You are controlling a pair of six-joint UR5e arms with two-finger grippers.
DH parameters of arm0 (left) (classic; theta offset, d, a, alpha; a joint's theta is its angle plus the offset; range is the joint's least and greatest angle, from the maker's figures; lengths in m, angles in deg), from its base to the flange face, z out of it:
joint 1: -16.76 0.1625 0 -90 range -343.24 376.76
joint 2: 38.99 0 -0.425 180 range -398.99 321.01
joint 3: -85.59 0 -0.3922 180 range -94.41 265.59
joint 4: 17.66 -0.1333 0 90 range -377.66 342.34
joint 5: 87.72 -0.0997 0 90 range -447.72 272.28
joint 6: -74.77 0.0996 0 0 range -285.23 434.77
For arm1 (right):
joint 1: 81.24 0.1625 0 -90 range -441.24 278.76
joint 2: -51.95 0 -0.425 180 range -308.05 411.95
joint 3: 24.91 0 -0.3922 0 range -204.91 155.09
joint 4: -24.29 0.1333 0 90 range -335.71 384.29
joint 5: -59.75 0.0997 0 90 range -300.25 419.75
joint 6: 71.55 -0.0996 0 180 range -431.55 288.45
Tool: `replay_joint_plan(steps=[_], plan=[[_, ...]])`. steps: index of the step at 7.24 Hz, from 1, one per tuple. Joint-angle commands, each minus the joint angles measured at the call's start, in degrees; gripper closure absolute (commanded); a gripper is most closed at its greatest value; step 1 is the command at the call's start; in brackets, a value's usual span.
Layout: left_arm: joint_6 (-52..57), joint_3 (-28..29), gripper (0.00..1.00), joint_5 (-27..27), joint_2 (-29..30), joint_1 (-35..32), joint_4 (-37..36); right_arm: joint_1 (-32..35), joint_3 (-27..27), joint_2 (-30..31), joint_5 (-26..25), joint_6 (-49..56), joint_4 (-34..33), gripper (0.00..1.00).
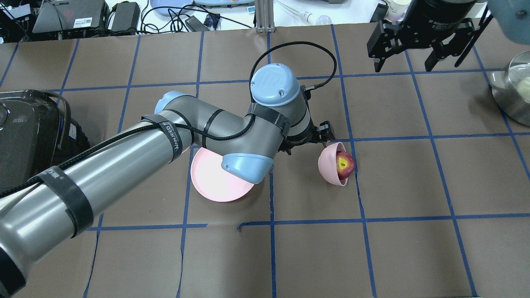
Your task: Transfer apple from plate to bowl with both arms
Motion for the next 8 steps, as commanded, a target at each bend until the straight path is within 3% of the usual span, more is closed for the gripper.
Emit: replay_joint_plan(steps=[1, 4, 7, 8], plan=[[13.11, -0.27, 0.00, -4.81, -4.65, 5.36, 8.33, -0.02, 0.07, 0.00, 0.00, -0.06, -0.01, 0.00], [23.09, -0.27, 0.00, -5.70, -9.75, 14.42, 14.96, 0.07, 0.07, 0.00, 0.00, -0.06, -0.01, 0.00], [25.90, -0.44, 0.00, -5.97, -13.36, 14.97, 18.66, 0.07, 0.07, 0.00, 0.00, -0.06, -0.01, 0.00], [26.79, -0.44, 0.00, -8.41, -14.50, 15.23, 19.09, 0.16, 0.07, 0.00, 0.00, -0.06, -0.01, 0.00]])
